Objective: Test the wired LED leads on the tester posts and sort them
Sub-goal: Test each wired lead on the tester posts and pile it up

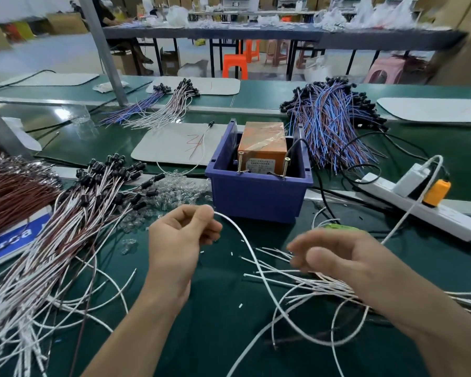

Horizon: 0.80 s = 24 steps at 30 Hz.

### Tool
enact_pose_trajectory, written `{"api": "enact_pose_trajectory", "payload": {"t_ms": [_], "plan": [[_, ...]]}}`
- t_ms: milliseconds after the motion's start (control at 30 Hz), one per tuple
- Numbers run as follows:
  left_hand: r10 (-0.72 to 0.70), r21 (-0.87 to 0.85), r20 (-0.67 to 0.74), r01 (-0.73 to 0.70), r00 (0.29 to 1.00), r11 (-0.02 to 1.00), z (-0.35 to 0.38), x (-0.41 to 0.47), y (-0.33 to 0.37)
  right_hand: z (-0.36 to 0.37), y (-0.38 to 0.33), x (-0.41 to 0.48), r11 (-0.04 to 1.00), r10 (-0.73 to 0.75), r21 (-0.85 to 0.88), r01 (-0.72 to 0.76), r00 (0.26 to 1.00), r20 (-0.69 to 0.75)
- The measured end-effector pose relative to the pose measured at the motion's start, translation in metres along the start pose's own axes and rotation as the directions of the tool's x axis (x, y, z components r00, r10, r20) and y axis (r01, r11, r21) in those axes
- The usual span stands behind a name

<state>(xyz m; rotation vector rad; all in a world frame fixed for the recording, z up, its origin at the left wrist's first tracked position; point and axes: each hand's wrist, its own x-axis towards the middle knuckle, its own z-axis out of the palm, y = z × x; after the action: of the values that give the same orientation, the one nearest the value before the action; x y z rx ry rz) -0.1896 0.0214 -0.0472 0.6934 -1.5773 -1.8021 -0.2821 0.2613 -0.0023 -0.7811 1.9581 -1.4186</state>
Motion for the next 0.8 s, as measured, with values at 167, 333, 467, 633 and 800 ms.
{"api": "enact_pose_trajectory", "payload": {"t_ms": [167,333,467,633,800], "plan": [[0.196,0.081,0.139,-0.208,0.971,0.975,0.01,-0.014,-0.003,0.057,-0.025,0.029,0.987,-0.052,-0.159,0.025,0.985,-0.167],[0.257,0.12,0.057,-0.262,0.965,0.958,0.01,-0.015,-0.008,0.078,-0.023,0.048,0.994,0.017,-0.104,-0.044,0.967,-0.254],[0.225,0.075,0.058,-0.229,0.973,0.97,0.015,-0.022,-0.007,0.084,-0.015,0.054,1.0,-0.006,-0.03,-0.006,0.927,-0.374],[0.131,-0.003,0.081,-0.132,0.988,0.991,0.019,-0.023,-0.003,0.095,-0.008,0.055,0.996,-0.051,0.047,0.073,0.927,-0.372],[-0.076,-0.089,0.212,0.097,0.974,0.991,0.016,-0.02,0.002,0.09,-0.006,0.056,0.975,-0.044,0.189,0.113,0.94,-0.339]]}}
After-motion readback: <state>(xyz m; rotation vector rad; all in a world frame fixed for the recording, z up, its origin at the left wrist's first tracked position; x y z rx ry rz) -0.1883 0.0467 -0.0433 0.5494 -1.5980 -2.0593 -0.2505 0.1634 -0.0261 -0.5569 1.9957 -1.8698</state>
